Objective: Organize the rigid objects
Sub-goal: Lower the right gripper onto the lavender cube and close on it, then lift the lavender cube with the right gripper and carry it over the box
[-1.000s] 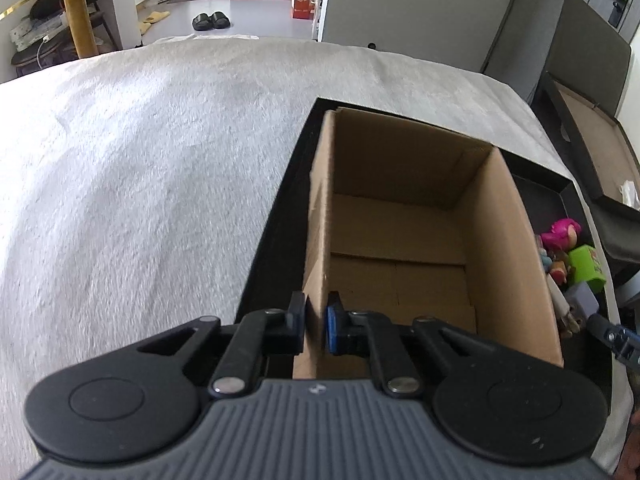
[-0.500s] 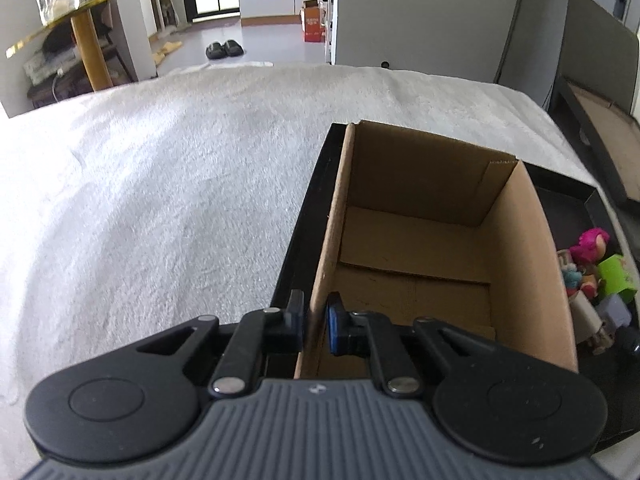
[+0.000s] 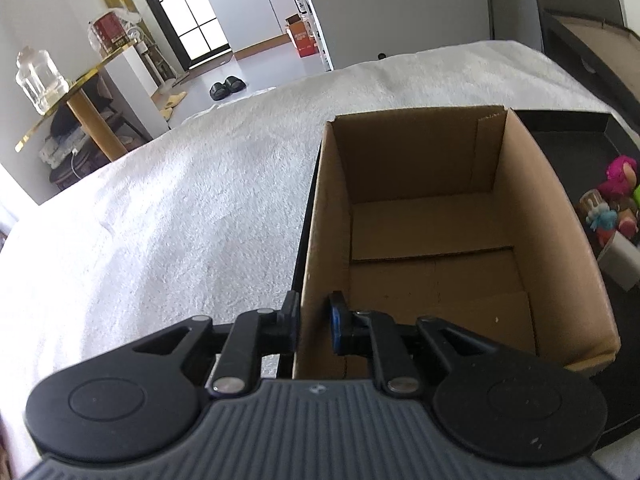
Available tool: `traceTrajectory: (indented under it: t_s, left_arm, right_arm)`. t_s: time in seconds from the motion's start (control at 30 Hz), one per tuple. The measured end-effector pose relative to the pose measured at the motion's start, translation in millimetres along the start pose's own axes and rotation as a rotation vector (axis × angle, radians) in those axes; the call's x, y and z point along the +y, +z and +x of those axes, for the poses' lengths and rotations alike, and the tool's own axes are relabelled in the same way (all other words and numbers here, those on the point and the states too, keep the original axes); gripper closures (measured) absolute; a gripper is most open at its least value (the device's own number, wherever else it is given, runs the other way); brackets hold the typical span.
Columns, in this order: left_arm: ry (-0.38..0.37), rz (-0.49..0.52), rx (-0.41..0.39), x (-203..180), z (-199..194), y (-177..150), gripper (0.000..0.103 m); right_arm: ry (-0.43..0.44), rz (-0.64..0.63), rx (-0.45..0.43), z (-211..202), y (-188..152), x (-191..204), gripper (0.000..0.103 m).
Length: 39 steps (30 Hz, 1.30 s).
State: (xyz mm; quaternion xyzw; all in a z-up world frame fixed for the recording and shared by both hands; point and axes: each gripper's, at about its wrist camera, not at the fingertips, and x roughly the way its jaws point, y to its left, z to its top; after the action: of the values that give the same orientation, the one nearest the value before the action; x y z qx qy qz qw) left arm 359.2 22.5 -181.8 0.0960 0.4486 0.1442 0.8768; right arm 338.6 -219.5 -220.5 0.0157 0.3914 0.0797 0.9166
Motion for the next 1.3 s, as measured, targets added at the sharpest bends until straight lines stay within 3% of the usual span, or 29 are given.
traceTrajectory:
  t_s: [0.63, 0.73, 0.8, 0.87, 0.93, 0.97, 1.0, 1.3]
  left_arm:
    - [0.035, 0.006, -0.033, -8.3, -16.8, -5.9, 0.089]
    - [0.030, 0.012, -0.047, -7.7, -18.4, -4.8, 0.089]
    - [0.034, 0.016, -0.058, -7.2, -18.6, -4.8, 0.089]
    - [0.034, 0.002, -0.066, -3.7, -18.5, -3.6, 0.089]
    - [0.033, -0.016, -0.072, -0.3, -19.0, -2.0, 0.089]
    - [0.027, -0.020, -0.074, 0.8, -19.0, -1.7, 0.089]
    - [0.025, -0.020, -0.072, 1.3, -18.8, -1.3, 0.089]
    - [-0.030, -0.081, -0.063, 11.9, -23.1, -10.4, 0.089]
  right_arm:
    - [0.023, -0.009, 0.030, -21.2, -17.2, 5.6, 0.058]
    - [0.021, -0.009, 0.011, -19.1, -14.5, 6.6, 0.050]
    - [0.011, -0.026, -0.010, -17.4, -12.6, 8.9, 0.037]
    - [-0.006, -0.041, -0.024, -14.5, -12.1, 11.3, 0.036]
    - [0.002, -0.041, -0.026, -9.9, -13.4, 11.6, 0.038]
    - [0.012, -0.038, -0.019, -7.9, -14.5, 11.4, 0.052]
    - [0.016, -0.033, -0.006, -6.4, -15.9, 11.1, 0.057]
    - [-0.018, -0.007, -0.017, -32.3, -14.8, 18.3, 0.060]
